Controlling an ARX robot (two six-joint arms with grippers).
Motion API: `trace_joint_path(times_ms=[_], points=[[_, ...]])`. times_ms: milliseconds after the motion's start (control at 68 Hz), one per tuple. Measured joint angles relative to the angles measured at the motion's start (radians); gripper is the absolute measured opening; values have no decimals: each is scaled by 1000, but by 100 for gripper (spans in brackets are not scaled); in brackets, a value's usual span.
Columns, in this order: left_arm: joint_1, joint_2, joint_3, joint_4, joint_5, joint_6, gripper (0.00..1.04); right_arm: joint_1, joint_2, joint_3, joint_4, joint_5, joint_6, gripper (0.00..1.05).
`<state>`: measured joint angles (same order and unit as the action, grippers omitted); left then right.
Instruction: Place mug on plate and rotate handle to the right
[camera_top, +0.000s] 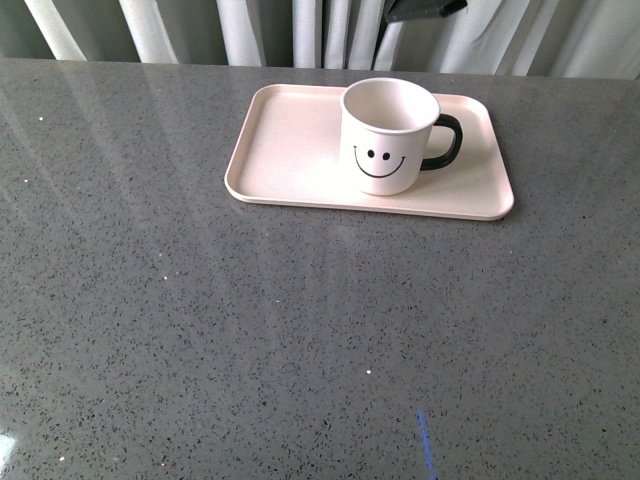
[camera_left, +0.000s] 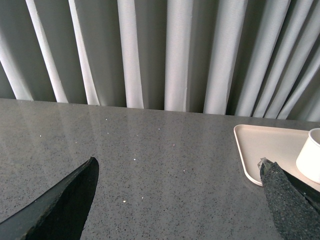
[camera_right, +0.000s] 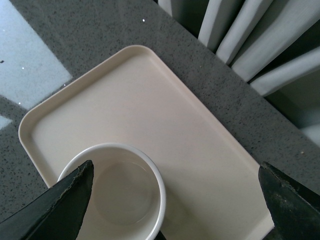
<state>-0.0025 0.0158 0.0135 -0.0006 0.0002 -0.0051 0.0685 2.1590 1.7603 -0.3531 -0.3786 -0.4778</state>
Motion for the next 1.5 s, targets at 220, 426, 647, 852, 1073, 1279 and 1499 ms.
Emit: trace_joint_path(times_ms=[220, 426, 647, 852, 1073, 1279, 1499], points=[[0, 0, 0, 0, 0, 0, 96, 9, -219, -635, 1086, 446, 391, 57], [0, 0, 0, 0, 0, 0, 95, -17, -472, -1062, 1365, 436, 462, 13], [0, 0, 0, 0, 0, 0, 95, -53, -636, -1311, 1417, 380, 467, 2], [0, 0, 0, 0, 0, 0, 95, -69, -784, -1464, 1423, 378, 468, 2], [0, 0, 0, 0, 0, 0, 95, -69, -877, -1596, 1452, 378, 468, 2], [0, 0, 0, 0, 0, 0, 95, -69, -1045, -1667, 1358, 379, 468, 2], [0, 0, 0, 0, 0, 0, 95, -69, -1223, -1715, 1227, 379, 468, 2]])
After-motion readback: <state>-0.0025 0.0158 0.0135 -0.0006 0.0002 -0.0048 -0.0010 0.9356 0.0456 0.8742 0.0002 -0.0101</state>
